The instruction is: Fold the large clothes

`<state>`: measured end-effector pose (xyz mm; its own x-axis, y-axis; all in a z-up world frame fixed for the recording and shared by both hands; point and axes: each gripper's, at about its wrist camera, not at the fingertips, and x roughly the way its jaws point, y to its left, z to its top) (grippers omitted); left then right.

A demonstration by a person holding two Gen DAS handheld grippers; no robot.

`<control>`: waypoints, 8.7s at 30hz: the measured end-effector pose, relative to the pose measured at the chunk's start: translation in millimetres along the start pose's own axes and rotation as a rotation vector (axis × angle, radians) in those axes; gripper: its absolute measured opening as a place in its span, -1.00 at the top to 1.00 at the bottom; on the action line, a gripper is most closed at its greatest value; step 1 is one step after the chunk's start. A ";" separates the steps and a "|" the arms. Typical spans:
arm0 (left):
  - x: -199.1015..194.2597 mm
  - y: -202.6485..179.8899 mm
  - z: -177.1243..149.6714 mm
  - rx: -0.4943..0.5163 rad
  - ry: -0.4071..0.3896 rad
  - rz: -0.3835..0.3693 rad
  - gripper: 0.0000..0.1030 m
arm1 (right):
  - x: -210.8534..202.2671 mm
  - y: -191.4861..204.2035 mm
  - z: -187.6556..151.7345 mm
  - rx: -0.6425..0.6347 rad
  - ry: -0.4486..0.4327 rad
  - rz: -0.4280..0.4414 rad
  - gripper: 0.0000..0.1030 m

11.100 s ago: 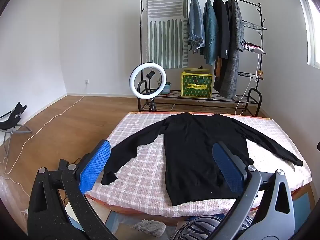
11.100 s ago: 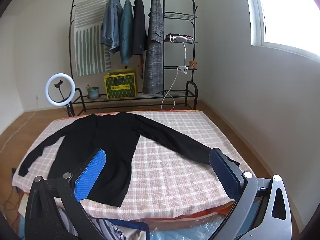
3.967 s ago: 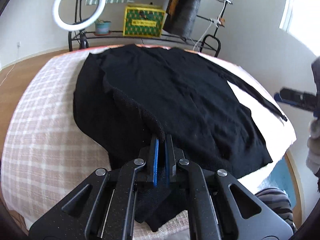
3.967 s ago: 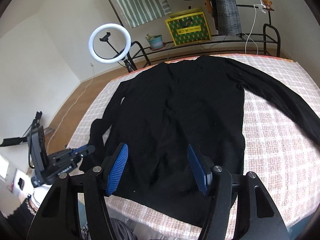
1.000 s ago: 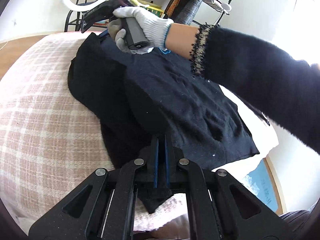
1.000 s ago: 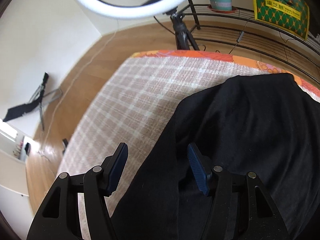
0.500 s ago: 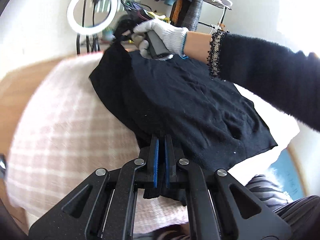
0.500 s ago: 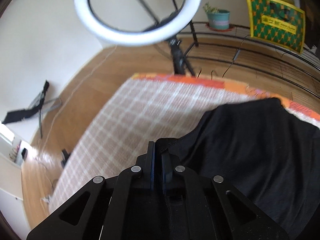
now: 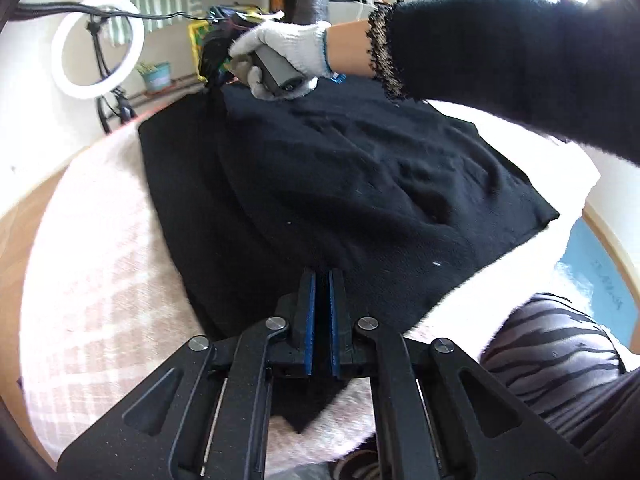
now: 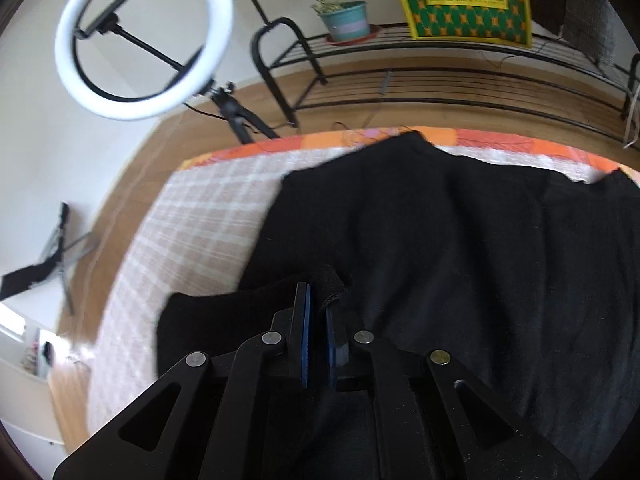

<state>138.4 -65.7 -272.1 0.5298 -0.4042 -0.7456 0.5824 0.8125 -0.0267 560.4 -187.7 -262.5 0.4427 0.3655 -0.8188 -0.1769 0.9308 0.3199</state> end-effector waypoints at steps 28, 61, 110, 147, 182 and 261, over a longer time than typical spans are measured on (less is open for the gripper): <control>-47.3 21.0 -77.8 -0.156 0.077 0.125 0.94 | -252.2 -36.3 -74.0 0.154 -0.295 0.132 0.59; -70.9 -79.7 178.2 -0.087 -0.146 -0.172 0.02 | -512.2 -224.1 -362.6 0.368 -0.406 -0.427 -0.08; 20.9 -89.9 153.8 -0.212 0.058 -0.211 0.02 | -478.3 -426.4 -385.5 0.808 -0.450 -0.375 0.90; 55.0 -4.5 90.9 -0.576 0.156 -0.284 0.02 | -237.4 -32.4 -330.3 -0.063 0.184 0.260 0.78; 70.4 -75.8 92.1 -0.452 0.164 -0.332 1.00 | -193.4 -302.2 -71.1 0.336 -0.118 -0.204 0.20; 36.6 -84.4 68.9 -0.321 0.149 -0.330 0.99 | -415.9 -155.1 -182.4 0.124 -0.377 -0.205 0.48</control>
<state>151.2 -178.0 -251.2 0.2409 -0.6170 -0.7492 0.4724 0.7489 -0.4648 243.3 -484.7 -58.5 0.7510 0.1277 -0.6478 0.0447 0.9690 0.2428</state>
